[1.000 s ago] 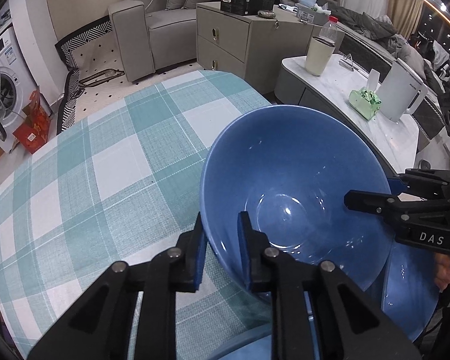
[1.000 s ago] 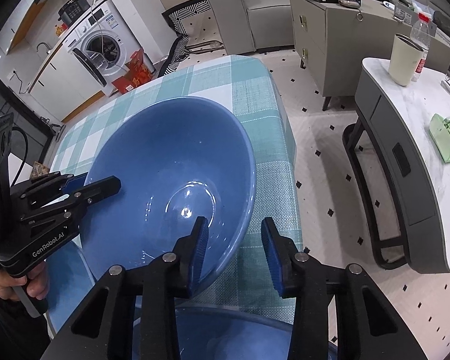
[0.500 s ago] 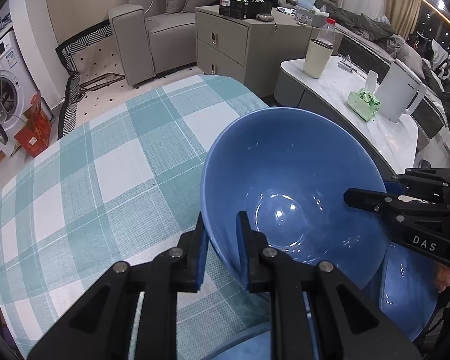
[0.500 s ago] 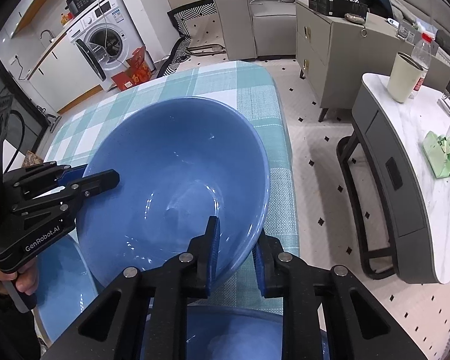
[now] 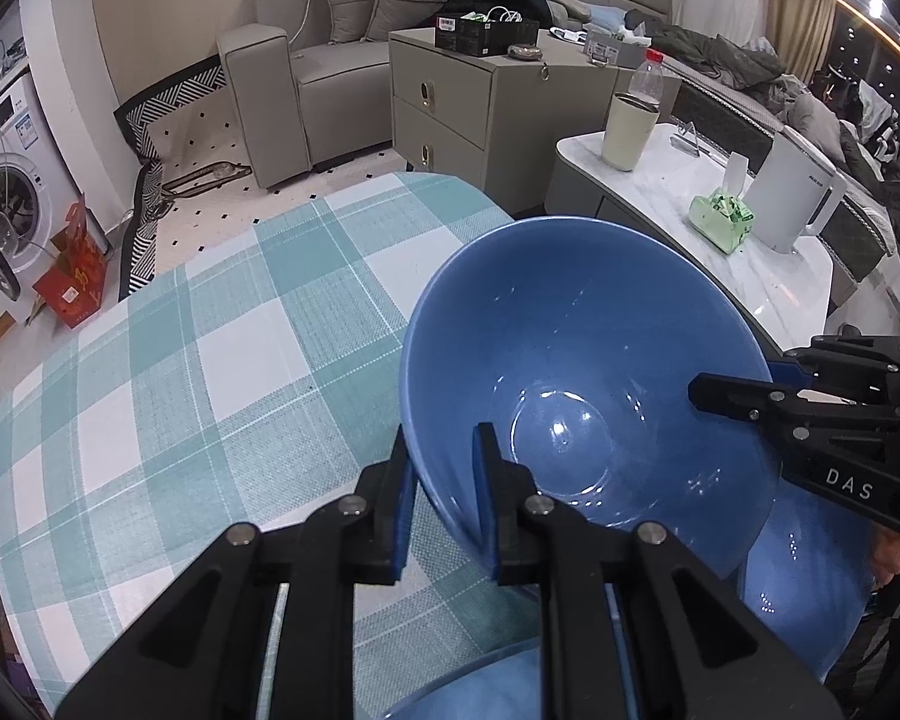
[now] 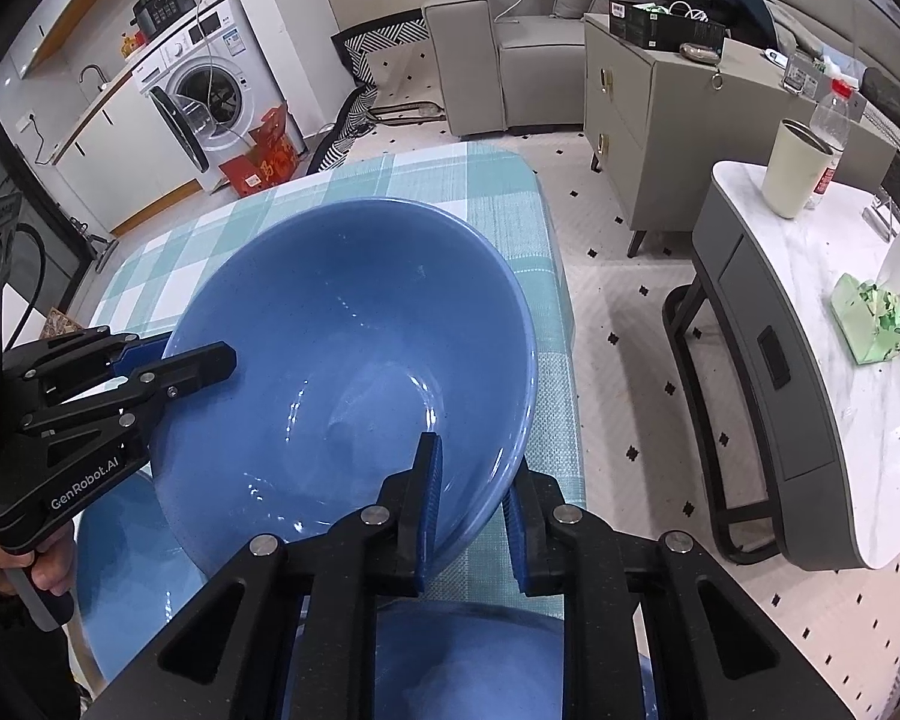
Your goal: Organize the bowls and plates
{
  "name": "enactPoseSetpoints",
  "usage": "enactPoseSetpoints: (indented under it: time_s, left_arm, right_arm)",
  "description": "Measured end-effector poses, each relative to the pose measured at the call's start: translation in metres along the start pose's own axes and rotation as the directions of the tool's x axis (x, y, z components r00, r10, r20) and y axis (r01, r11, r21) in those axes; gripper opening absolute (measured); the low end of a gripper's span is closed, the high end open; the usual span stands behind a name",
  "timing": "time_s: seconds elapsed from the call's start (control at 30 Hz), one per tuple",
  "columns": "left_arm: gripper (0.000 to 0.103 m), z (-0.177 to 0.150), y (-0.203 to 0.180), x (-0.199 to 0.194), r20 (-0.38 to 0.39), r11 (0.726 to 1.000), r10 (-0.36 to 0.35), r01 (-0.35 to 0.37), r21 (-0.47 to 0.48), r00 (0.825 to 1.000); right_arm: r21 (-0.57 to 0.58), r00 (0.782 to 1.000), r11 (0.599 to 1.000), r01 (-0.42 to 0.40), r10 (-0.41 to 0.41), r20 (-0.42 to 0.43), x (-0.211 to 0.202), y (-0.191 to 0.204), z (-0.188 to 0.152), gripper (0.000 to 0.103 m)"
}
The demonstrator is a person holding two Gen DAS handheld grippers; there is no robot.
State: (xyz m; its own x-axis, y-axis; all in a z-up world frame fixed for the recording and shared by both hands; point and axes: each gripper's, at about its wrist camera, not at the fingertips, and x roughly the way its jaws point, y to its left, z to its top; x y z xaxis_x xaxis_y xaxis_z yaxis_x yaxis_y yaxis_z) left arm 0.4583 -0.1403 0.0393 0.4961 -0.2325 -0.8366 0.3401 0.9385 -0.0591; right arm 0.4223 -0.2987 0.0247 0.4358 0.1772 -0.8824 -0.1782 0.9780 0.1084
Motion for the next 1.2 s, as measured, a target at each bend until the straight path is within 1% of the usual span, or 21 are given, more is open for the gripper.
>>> enactPoseSetpoints:
  time_s: [0.23,0.53,0.9,1.2]
  left_arm:
    - [0.016,0.0,-0.002,-0.021,0.031,1.0,0.004,-0.004,0.002,1.0]
    - [0.016,-0.002,-0.003,-0.059,0.082,1.0,0.013,-0.013,0.002,0.997]
    - [0.016,-0.018,0.0,-0.109,0.142,1.0,0.02,-0.019,-0.009,0.99]
    - [0.016,-0.038,0.004,-0.142,0.175,0.999,0.028,-0.024,-0.024,0.984]
  right_arm:
    - [-0.01,0.999,1.0,0.003,-0.003,0.037,-0.021,0.006,0.0,0.019]
    - [-0.034,0.996,0.999,0.017,-0.014,0.088,-0.061,0.024,-0.001,0.019]
    - [-0.072,0.991,0.997,0.032,-0.022,0.131,-0.102,0.05,-0.009,0.019]
    - [-0.105,0.988,0.994,0.029,-0.013,0.156,-0.125,0.071,-0.018,0.019]
